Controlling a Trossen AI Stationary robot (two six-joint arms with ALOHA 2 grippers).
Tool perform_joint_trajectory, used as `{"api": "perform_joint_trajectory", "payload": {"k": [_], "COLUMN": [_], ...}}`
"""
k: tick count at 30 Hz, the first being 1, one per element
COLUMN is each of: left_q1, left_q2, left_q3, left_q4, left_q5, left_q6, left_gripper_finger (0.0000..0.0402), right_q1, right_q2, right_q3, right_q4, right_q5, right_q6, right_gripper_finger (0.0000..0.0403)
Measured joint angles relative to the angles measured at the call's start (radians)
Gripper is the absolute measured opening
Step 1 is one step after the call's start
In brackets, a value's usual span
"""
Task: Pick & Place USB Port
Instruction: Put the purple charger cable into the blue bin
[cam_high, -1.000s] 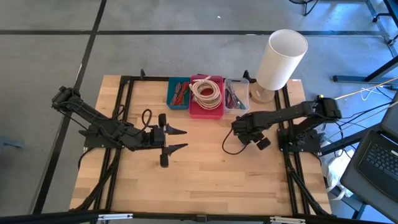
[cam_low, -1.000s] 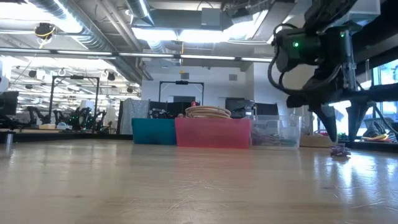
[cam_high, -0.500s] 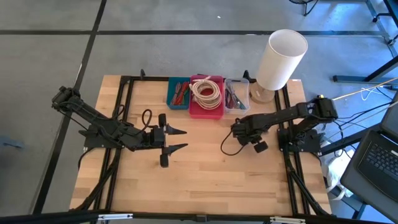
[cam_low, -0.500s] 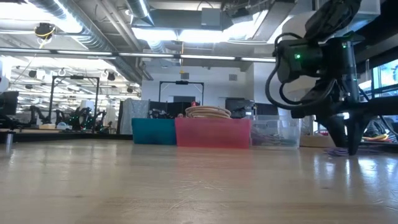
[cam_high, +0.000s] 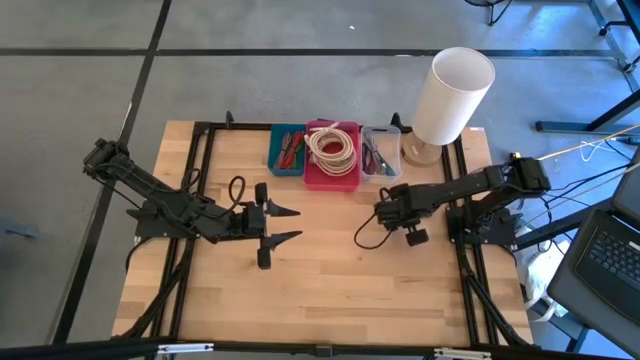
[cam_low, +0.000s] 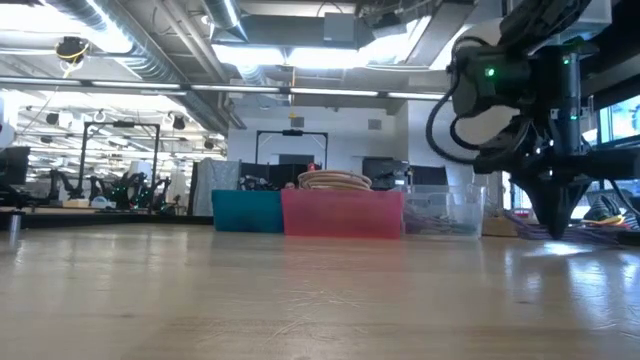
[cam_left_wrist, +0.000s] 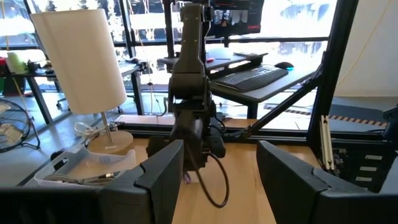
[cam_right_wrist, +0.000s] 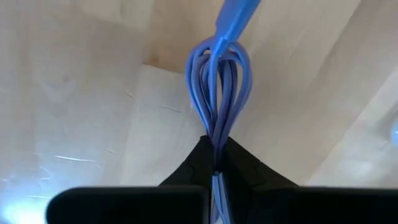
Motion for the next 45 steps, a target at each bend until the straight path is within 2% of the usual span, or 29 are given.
{"api": "perform_joint_trajectory", "payload": {"k": [8,14,20,26,29,32,36,45], "left_q1": [0.000,0.021,0.066,0.144,0.203,0.255,0.304,0.333], "left_q2": [0.000,0.010,0.051,0.122,0.188,0.264,0.333,0.351], "left_q3": [0.000,0.000,0.000,0.000,0.000,0.000,0.000,0.000], "left_q4": [-0.010,-0.025,-0.081,-0.037,0.073,0.218,0.359,0.496], "left_q5": [0.009,0.014,0.035,0.062,0.146,0.296,0.459,0.584], "left_q6": [0.035,0.005,-0.037,-0.031,-0.030,-0.018,-0.015,-0.009], "left_gripper_finger": [0.0198,0.0198,0.0198,0.0198,0.0198,0.0198,0.0198,0.0198], "right_q1": [0.048,0.117,0.194,0.249,0.269,0.272,0.270,0.253], "right_q2": [-0.107,-0.253,-0.399,-0.475,-0.470,-0.448,-0.422,-0.337], "right_q3": [0.007,0.078,0.156,0.161,0.161,0.161,0.161,0.161], "right_q4": [0.000,0.081,0.306,0.666,0.834,0.952,0.961,1.021], "right_q5": [0.020,0.056,0.071,0.051,0.036,0.033,0.029,0.021], "right_q6": [0.112,0.215,0.230,0.202,0.146,0.098,0.099,0.094], "right_gripper_finger": [0.0014,0.0014,0.0014,0.0014,0.0014,0.0014,0.0014,0.0014]}}
